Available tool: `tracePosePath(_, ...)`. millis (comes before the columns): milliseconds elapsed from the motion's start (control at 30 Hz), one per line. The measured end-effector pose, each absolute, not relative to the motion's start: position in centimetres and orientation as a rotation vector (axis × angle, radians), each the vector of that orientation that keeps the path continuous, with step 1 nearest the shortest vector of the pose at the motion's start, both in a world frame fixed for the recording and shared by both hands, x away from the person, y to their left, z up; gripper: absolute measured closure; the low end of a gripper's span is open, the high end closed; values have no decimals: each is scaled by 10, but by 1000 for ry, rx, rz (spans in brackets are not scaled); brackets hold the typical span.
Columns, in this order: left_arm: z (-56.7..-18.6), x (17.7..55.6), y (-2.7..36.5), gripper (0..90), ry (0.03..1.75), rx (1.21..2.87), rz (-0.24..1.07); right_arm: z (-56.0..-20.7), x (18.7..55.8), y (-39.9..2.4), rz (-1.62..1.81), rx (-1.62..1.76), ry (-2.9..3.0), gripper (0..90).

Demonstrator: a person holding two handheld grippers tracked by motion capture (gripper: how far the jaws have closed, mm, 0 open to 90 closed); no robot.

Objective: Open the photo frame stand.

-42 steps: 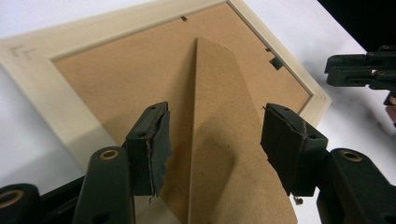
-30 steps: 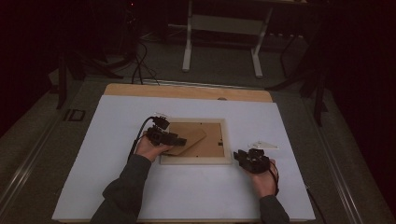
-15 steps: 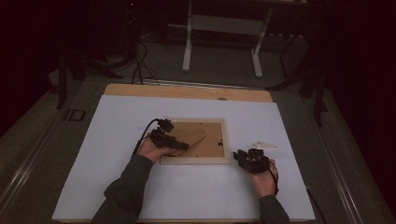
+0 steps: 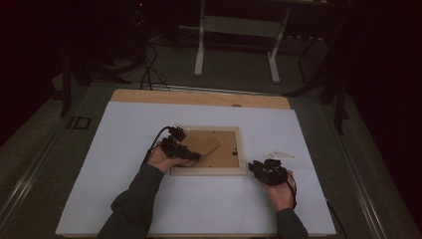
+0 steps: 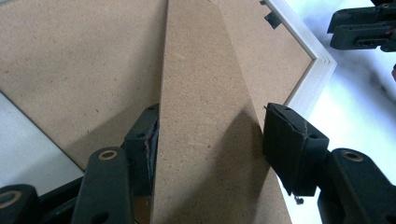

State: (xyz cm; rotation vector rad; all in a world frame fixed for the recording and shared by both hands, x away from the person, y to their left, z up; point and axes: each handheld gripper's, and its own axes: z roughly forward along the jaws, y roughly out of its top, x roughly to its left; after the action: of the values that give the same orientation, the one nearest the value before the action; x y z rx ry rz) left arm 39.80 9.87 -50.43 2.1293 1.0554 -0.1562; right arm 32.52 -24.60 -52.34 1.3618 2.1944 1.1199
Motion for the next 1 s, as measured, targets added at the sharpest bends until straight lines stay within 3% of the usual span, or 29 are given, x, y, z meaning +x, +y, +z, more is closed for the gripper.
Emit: tracePosePath(1000, -493, 382, 89, 419, 957, 2176, 63, -509, 337, -242, 1100, 1313, 2209, 693)
